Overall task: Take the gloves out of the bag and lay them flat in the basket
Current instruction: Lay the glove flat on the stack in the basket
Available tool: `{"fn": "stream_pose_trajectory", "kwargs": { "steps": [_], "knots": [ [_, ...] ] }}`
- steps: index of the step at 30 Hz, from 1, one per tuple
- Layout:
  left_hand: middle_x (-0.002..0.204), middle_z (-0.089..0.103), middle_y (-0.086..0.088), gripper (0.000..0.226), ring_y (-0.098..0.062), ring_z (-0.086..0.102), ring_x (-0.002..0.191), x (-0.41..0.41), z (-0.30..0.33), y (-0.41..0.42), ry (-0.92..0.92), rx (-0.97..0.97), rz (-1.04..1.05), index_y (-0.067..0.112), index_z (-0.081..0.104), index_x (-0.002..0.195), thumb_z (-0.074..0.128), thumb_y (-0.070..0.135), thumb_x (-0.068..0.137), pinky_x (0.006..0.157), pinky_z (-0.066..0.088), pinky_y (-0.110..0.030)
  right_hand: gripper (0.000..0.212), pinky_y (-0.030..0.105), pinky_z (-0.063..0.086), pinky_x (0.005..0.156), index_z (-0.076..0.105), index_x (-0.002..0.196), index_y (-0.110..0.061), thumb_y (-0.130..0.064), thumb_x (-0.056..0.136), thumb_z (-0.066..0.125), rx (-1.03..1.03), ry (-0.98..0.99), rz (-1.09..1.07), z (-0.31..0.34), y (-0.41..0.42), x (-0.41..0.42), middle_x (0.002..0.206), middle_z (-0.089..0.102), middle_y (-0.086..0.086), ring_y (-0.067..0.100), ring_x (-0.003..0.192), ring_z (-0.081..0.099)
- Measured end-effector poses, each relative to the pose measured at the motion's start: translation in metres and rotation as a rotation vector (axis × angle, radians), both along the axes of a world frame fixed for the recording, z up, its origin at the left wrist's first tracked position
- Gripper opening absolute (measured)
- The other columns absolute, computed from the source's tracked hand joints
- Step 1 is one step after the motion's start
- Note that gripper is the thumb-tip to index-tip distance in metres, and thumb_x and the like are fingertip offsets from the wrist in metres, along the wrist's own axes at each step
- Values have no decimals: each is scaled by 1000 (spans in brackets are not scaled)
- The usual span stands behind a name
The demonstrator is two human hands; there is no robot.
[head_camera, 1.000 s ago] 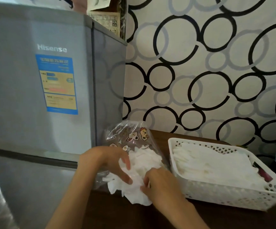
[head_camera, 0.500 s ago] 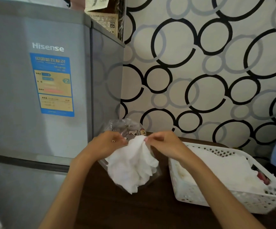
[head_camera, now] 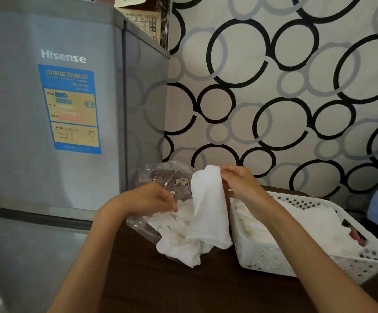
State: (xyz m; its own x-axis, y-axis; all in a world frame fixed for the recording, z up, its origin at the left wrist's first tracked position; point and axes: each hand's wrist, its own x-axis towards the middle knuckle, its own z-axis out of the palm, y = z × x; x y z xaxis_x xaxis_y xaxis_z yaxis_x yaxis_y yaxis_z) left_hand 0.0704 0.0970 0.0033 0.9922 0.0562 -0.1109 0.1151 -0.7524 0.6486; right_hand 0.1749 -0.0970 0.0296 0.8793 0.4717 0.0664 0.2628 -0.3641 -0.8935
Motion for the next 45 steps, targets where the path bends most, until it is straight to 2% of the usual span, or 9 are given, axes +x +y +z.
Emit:
{"fn": "stream_pose_trajectory", "kwargs": {
  "steps": [4, 10, 15, 20, 24, 28, 33, 36, 45],
  "knots": [
    [116, 63, 13, 31, -4, 60, 107, -3, 9, -4, -72, -47, -25, 27, 63, 119, 57, 41, 92, 93, 47, -21, 20, 27, 52, 75, 65, 109, -19, -20, 98, 48, 142, 211, 24, -6, 1, 1, 105, 68, 4, 17, 97, 63],
    [101, 71, 9, 33, -7, 67, 91, 2, 12, -19, -217, -206, 107, 26, 67, 107, 62, 49, 83, 85, 56, -32, 23, 38, 50, 96, 67, 112, -22, -24, 96, 51, 111, 273, 81, -19, 15, -5, 110, 68, 1, 20, 105, 63],
    [73, 73, -4, 15, -15, 63, 68, 5, 12, -20, -380, -286, 415, 19, 72, 77, 71, 32, 84, 68, 49, -26, 22, 11, 42, 74, 60, 110, -25, -37, 93, 55, 39, -250, -44, -11, 5, -26, 98, 57, -20, 6, 97, 57],
    [54, 66, 8, 21, -3, 61, 53, 8, 12, -19, -344, -321, 487, 20, 71, 72, 73, 38, 80, 62, 47, -22, 59, 22, 43, 69, 48, 101, -29, -70, 64, 67, -405, -428, 194, -27, 7, -66, 100, 51, -13, 5, 87, 51],
    [50, 65, 12, 28, 2, 56, 46, 7, 11, -14, -345, -332, 499, 14, 71, 72, 73, 40, 80, 60, 44, -20, 28, 20, 47, 79, 64, 109, -24, -40, 85, 65, -374, -499, 121, -34, 13, -44, 108, 64, -8, 2, 86, 54],
    [44, 60, 11, 32, -3, 51, 47, 4, 8, -3, -302, -261, 530, 14, 67, 66, 72, 43, 80, 55, 41, -19, 18, 30, 50, 92, 69, 105, -24, -26, 89, 63, -168, -104, 167, -16, -5, -20, 106, 68, -8, 5, 95, 61],
    [86, 61, 13, 52, -13, 58, 87, 10, 3, -7, -356, -102, 533, 22, 61, 93, 55, 70, 75, 79, 47, -30, 19, 27, 52, 87, 71, 102, -26, -17, 90, 59, -115, -6, 192, -1, -14, -8, 102, 69, -7, 7, 95, 62],
    [128, 35, 22, 80, -1, 38, 118, 6, 10, -20, -433, -71, 177, 36, 41, 130, 55, 73, 61, 98, 35, -24, 21, 11, 46, 61, 71, 93, -29, -17, 93, 55, -95, -10, 251, 7, -13, -12, 89, 68, -12, 1, 80, 61],
    [91, 70, 9, 10, -2, 65, 87, 8, 10, -39, -550, -198, 46, 22, 68, 94, 61, 27, 90, 81, 53, -21, 14, 27, 45, 89, 73, 91, -25, -15, 85, 65, -119, 12, 201, 19, -60, -6, 103, 68, -6, 12, 103, 58]
  ]
}}
